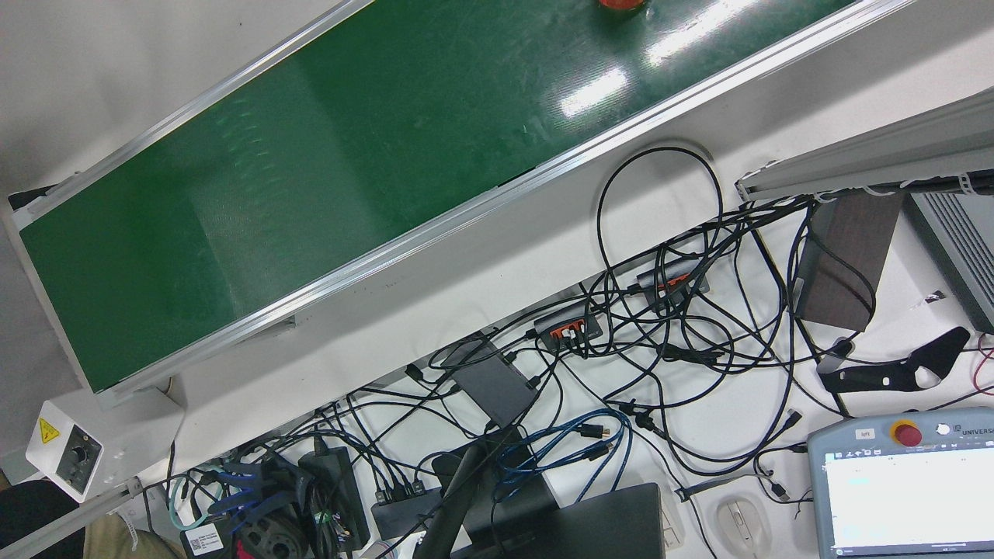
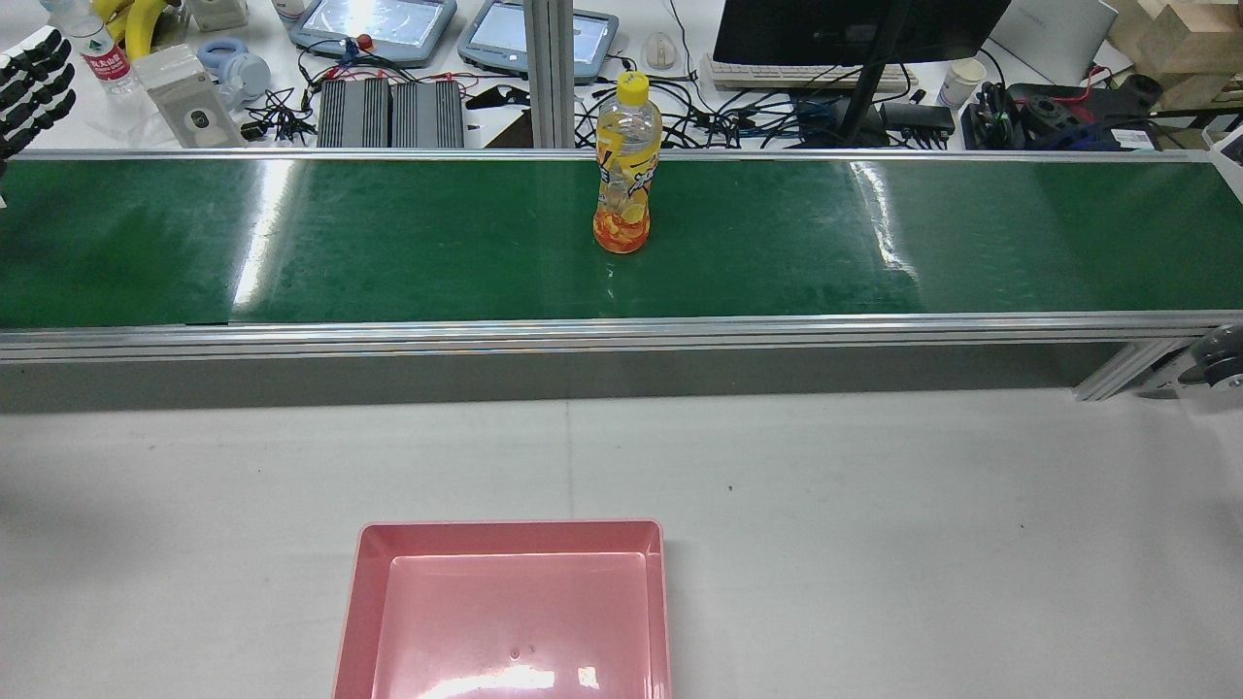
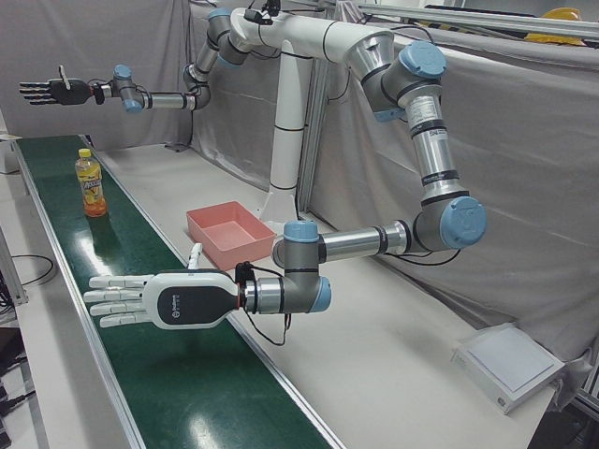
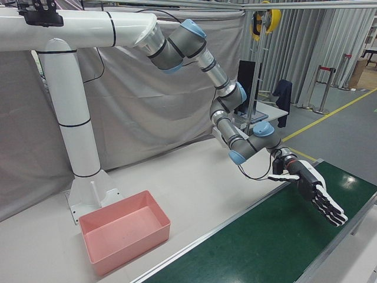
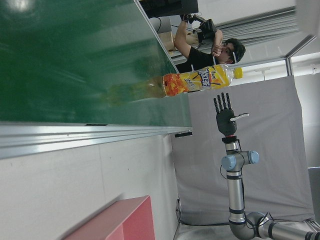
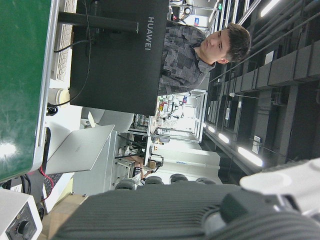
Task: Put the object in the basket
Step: 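Raise the left hand into view above the conveyor's far end, then move the open left hand along the belt toward the orange drink bottle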
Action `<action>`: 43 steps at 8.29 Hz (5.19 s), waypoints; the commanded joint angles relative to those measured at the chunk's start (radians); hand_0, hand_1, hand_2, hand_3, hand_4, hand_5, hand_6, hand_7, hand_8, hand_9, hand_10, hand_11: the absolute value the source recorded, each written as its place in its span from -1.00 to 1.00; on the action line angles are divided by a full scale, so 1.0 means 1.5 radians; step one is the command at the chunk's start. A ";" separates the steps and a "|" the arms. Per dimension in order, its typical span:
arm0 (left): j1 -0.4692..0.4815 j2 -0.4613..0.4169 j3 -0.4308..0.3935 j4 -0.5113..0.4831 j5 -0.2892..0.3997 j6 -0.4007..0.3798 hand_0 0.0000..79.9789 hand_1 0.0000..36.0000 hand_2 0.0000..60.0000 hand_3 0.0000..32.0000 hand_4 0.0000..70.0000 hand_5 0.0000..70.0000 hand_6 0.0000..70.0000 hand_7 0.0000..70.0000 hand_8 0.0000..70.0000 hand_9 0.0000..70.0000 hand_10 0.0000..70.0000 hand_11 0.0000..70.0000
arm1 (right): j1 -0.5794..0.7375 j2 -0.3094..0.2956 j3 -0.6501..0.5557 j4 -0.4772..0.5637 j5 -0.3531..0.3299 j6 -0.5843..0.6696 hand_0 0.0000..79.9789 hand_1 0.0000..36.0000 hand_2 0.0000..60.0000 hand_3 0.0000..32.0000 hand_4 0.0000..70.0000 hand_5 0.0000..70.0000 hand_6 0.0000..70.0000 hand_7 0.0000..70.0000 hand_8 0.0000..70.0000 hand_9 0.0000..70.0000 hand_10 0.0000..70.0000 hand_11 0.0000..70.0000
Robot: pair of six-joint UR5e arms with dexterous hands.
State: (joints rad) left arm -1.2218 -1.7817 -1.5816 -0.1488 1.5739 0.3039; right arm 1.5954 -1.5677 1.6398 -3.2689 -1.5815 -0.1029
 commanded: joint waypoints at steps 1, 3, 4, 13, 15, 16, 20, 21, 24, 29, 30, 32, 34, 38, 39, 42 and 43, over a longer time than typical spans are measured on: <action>0.001 0.000 0.000 0.000 -0.001 0.001 0.44 -0.74 -1.00 -0.99 -0.83 -1.00 -1.00 -1.00 -1.00 -1.00 -1.00 -1.00 | 0.000 0.000 0.000 0.000 0.000 0.000 -1.00 -1.00 -1.00 -1.00 -1.00 -1.00 -1.00 -1.00 -1.00 -1.00 -1.00 -1.00; 0.001 0.003 0.000 0.001 -0.015 0.001 0.46 -0.72 -1.00 -0.99 -0.83 -1.00 -1.00 -1.00 -1.00 -1.00 -1.00 -1.00 | 0.000 0.000 0.001 0.000 0.000 0.000 -1.00 -1.00 -1.00 -1.00 -1.00 -1.00 -1.00 -1.00 -1.00 -1.00 -1.00 -1.00; 0.001 -0.004 -0.005 0.005 -0.017 -0.002 0.51 -0.67 -1.00 -0.99 -0.82 -1.00 -1.00 -1.00 -1.00 -1.00 -1.00 -1.00 | 0.000 0.000 0.002 0.000 0.000 0.000 -1.00 -1.00 -1.00 -1.00 -1.00 -1.00 -1.00 -1.00 -1.00 -1.00 -1.00 -1.00; 0.051 -0.057 -0.035 0.094 -0.051 0.001 0.52 -0.69 -1.00 -0.98 -0.81 -1.00 -1.00 -1.00 -1.00 -1.00 -1.00 -1.00 | 0.001 0.000 0.005 0.000 0.000 0.000 -1.00 -1.00 -1.00 -1.00 -1.00 -1.00 -1.00 -1.00 -1.00 -1.00 -1.00 -1.00; 0.077 -0.076 -0.034 0.105 -0.069 0.002 0.52 -0.70 -1.00 -0.96 -0.81 -1.00 -1.00 -1.00 -1.00 -1.00 -1.00 -1.00 | 0.001 0.000 0.005 0.000 0.000 0.000 -1.00 -1.00 -1.00 -1.00 -1.00 -1.00 -1.00 -1.00 -1.00 -1.00 -1.00 -1.00; 0.092 -0.086 -0.035 0.115 -0.084 0.002 0.53 -0.70 -1.00 -0.95 -0.80 -1.00 -1.00 -1.00 -1.00 -1.00 -1.00 -1.00 | 0.001 0.000 0.005 0.000 0.000 0.000 -1.00 -1.00 -1.00 -1.00 -1.00 -1.00 -1.00 -1.00 -1.00 -1.00 -1.00 -1.00; 0.116 -0.127 -0.035 0.176 -0.097 0.061 0.51 -0.71 -1.00 -0.90 -0.82 -1.00 -1.00 -1.00 -1.00 -1.00 -1.00 -1.00 | 0.001 0.000 0.005 0.000 0.000 0.000 -1.00 -1.00 -1.00 -1.00 -1.00 -1.00 -1.00 -1.00 -1.00 -1.00 -1.00 -1.00; 0.117 -0.132 -0.035 0.176 -0.098 0.070 0.49 -0.72 -1.00 -0.91 -0.82 -1.00 -1.00 -1.00 -1.00 -1.00 -1.00 -1.00 | 0.001 0.000 0.005 0.000 0.000 0.000 -1.00 -1.00 -1.00 -1.00 -1.00 -1.00 -1.00 -1.00 -1.00 -1.00 -1.00 -1.00; 0.163 -0.150 -0.032 0.176 -0.107 0.070 0.47 -0.73 -1.00 -0.94 -0.82 -1.00 -1.00 -1.00 -1.00 -1.00 -1.00 -1.00 | 0.001 0.000 0.005 0.000 0.000 0.000 -1.00 -1.00 -1.00 -1.00 -1.00 -1.00 -1.00 -1.00 -1.00 -1.00 -1.00 -1.00; 0.197 -0.171 -0.029 0.161 -0.148 0.062 0.48 -0.70 -1.00 -1.00 -0.80 -1.00 -1.00 -1.00 -1.00 -1.00 -1.00 -1.00 | 0.001 0.000 0.005 0.000 0.000 0.000 -1.00 -1.00 -1.00 -1.00 -1.00 -1.00 -1.00 -1.00 -1.00 -1.00 -1.00 -1.00; 0.197 -0.175 -0.027 0.139 -0.146 0.055 0.51 -0.67 -1.00 -1.00 -0.79 -0.99 -1.00 -1.00 -1.00 -1.00 -1.00 -1.00 | 0.001 0.000 0.005 0.000 0.000 0.000 -1.00 -1.00 -1.00 -1.00 -1.00 -1.00 -1.00 -1.00 -1.00 -1.00 -1.00 -1.00; 0.198 -0.178 -0.026 0.134 -0.147 0.021 0.54 -0.64 -1.00 -1.00 -0.78 -0.99 -1.00 -1.00 -1.00 -1.00 -1.00 -1.00 | 0.001 0.000 0.005 0.000 0.000 0.000 -1.00 -1.00 -1.00 -1.00 -1.00 -1.00 -1.00 -1.00 -1.00 -1.00 -1.00 -1.00; 0.214 -0.180 -0.026 0.134 -0.148 0.020 0.55 -0.63 -1.00 -1.00 -0.77 -0.98 -1.00 -1.00 -1.00 -1.00 -1.00 -1.00 | 0.001 0.000 0.005 0.000 0.000 0.000 -1.00 -1.00 -1.00 -1.00 -1.00 -1.00 -1.00 -1.00 -1.00 -1.00 -1.00 -1.00; 0.222 -0.233 0.011 0.142 -0.145 0.021 0.61 -0.58 -1.00 -1.00 -0.75 -0.96 -1.00 -1.00 -1.00 -1.00 -1.00 -1.00 | 0.001 0.000 0.005 0.000 0.000 0.000 -1.00 -1.00 -1.00 -1.00 -1.00 -1.00 -1.00 -1.00 -1.00 -1.00 -1.00 -1.00; 0.222 -0.239 0.012 0.144 -0.145 0.021 0.61 -0.58 -1.00 -1.00 -0.75 -0.95 -1.00 -1.00 -1.00 -1.00 -1.00 -1.00 | 0.001 0.000 0.005 0.000 0.000 0.000 -1.00 -1.00 -1.00 -1.00 -1.00 -1.00 -1.00 -1.00 -1.00 -1.00 -1.00 -1.00; 0.232 -0.254 0.012 0.152 -0.143 0.021 0.64 -0.57 -1.00 -1.00 -0.72 -0.91 -1.00 -1.00 -1.00 -1.00 -1.00 -1.00 | 0.001 0.000 0.005 0.000 0.000 0.000 -1.00 -1.00 -1.00 -1.00 -1.00 -1.00 -1.00 -1.00 -1.00 -1.00 -1.00 -1.00; 0.242 -0.261 0.011 0.153 -0.143 0.020 0.66 -0.53 -1.00 -1.00 -0.64 -0.77 -1.00 -1.00 -1.00 -1.00 -0.99 -0.95 | 0.001 0.000 0.005 0.000 0.000 0.000 -1.00 -1.00 -1.00 -1.00 -1.00 -1.00 -1.00 -1.00 -1.00 -1.00 -1.00 -1.00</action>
State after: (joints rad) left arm -0.8828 -2.1552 -1.5636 0.0761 1.3580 0.3367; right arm 1.5969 -1.5677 1.6475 -3.2689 -1.5815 -0.1028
